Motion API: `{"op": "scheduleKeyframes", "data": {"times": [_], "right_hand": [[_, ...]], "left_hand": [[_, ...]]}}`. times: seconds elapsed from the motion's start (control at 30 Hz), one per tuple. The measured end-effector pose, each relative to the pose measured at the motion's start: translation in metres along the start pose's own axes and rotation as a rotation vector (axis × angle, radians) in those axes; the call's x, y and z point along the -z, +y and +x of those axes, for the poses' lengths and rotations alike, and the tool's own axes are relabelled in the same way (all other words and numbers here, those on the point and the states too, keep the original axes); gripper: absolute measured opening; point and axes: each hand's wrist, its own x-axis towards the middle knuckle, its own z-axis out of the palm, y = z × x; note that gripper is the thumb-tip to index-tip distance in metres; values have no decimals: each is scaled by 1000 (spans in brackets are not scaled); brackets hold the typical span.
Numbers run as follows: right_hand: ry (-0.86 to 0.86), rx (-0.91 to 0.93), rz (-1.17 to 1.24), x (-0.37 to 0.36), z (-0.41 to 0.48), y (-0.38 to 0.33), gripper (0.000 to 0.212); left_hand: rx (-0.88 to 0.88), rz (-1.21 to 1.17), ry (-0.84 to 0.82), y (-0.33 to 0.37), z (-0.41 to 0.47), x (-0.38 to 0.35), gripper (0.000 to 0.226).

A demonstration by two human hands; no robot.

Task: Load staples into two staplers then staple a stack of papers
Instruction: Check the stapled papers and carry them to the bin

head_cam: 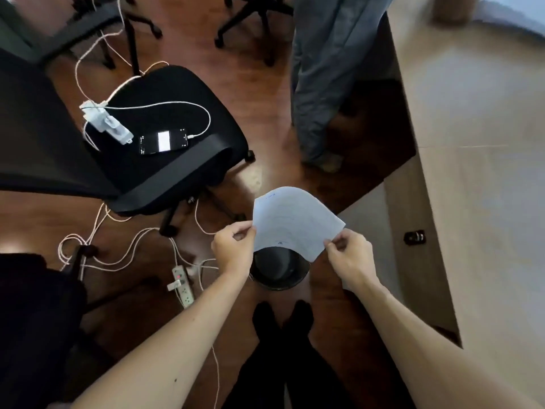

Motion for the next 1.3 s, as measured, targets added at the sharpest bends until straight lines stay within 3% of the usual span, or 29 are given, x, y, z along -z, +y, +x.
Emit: {"op": "scheduleKeyframes", "data": {"times": [0.27, 0.73, 1.17, 1.3], "right_hand": [[-127, -134, -13, -102, 73, 66, 13], [-110, -311, -11, -255, 169, 169, 13], [-143, -326, -5, -326, 203, 212, 10], [-170, -318, 18, -330, 208, 221, 20]], "left_hand": [[162, 124, 80, -109, 47, -71, 9], [345, 231, 71, -253, 104, -176, 9], [477, 335, 161, -306, 120, -234, 18], [468, 319, 182, -312, 125, -233, 17]]}}
